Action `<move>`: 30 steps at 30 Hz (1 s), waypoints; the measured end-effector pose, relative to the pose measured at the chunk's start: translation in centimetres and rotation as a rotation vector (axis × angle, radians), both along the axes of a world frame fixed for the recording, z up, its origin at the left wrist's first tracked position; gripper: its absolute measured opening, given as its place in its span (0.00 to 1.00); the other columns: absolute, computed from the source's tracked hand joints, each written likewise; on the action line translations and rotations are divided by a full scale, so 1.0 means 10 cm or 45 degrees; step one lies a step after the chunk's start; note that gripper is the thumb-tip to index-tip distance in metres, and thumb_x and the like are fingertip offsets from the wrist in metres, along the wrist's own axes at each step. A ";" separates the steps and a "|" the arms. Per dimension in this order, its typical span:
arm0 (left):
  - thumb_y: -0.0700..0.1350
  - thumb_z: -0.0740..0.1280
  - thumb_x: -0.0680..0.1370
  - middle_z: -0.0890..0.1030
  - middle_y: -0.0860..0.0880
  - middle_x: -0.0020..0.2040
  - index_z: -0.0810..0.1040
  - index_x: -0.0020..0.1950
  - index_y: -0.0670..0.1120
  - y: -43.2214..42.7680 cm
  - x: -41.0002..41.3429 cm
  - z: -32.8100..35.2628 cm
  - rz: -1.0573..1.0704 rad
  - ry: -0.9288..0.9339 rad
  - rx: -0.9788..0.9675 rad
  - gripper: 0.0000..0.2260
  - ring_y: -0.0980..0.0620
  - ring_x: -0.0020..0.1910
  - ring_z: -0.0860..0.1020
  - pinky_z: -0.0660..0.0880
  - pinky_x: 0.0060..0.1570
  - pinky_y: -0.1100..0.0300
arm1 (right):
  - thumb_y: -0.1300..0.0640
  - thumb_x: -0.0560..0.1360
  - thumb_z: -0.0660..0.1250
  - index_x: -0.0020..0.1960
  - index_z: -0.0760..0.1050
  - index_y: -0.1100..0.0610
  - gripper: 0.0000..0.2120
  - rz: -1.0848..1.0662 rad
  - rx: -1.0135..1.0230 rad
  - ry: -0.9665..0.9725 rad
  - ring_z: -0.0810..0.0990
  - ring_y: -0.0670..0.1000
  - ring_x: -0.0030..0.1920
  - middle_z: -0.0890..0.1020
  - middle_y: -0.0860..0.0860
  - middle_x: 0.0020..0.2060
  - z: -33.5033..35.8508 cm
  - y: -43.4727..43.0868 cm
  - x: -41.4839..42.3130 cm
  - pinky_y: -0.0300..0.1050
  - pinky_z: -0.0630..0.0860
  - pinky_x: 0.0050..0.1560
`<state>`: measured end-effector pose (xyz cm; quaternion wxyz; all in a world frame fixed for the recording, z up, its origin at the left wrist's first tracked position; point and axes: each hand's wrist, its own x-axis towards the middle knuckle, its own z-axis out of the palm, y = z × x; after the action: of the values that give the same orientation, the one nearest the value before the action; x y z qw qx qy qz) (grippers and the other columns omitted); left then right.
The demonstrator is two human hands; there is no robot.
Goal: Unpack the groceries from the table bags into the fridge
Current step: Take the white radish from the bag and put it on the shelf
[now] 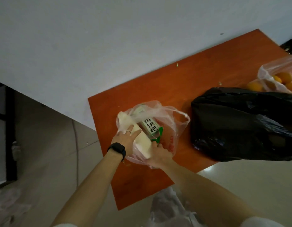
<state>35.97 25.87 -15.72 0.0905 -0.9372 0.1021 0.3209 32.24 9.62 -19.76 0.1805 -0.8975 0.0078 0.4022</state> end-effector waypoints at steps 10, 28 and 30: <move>0.37 0.60 0.78 0.46 0.43 0.82 0.44 0.80 0.58 0.05 0.06 -0.16 -0.010 -0.184 -0.075 0.38 0.40 0.60 0.76 0.77 0.52 0.50 | 0.34 0.63 0.74 0.67 0.68 0.52 0.40 -0.163 0.221 -0.165 0.78 0.53 0.54 0.77 0.50 0.56 0.11 -0.19 0.17 0.48 0.79 0.51; 0.60 0.72 0.66 0.72 0.53 0.70 0.62 0.74 0.61 -0.39 0.42 0.10 -0.213 0.018 -0.598 0.39 0.48 0.69 0.69 0.67 0.68 0.49 | 0.51 0.66 0.80 0.63 0.69 0.47 0.30 -0.409 0.628 -0.524 0.79 0.46 0.53 0.80 0.44 0.56 0.56 -0.58 0.12 0.44 0.80 0.50; 0.59 0.73 0.65 0.76 0.52 0.67 0.64 0.74 0.61 -0.43 0.48 0.15 -0.246 0.096 -0.553 0.38 0.47 0.64 0.73 0.71 0.64 0.48 | 0.51 0.68 0.79 0.59 0.67 0.45 0.27 -0.375 0.625 -0.576 0.80 0.46 0.52 0.80 0.44 0.55 0.53 -0.59 0.06 0.45 0.81 0.48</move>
<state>40.76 21.59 -14.20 -0.0867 -0.9080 0.2610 0.3159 32.82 3.67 -14.49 0.4438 -0.8830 0.0000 0.1530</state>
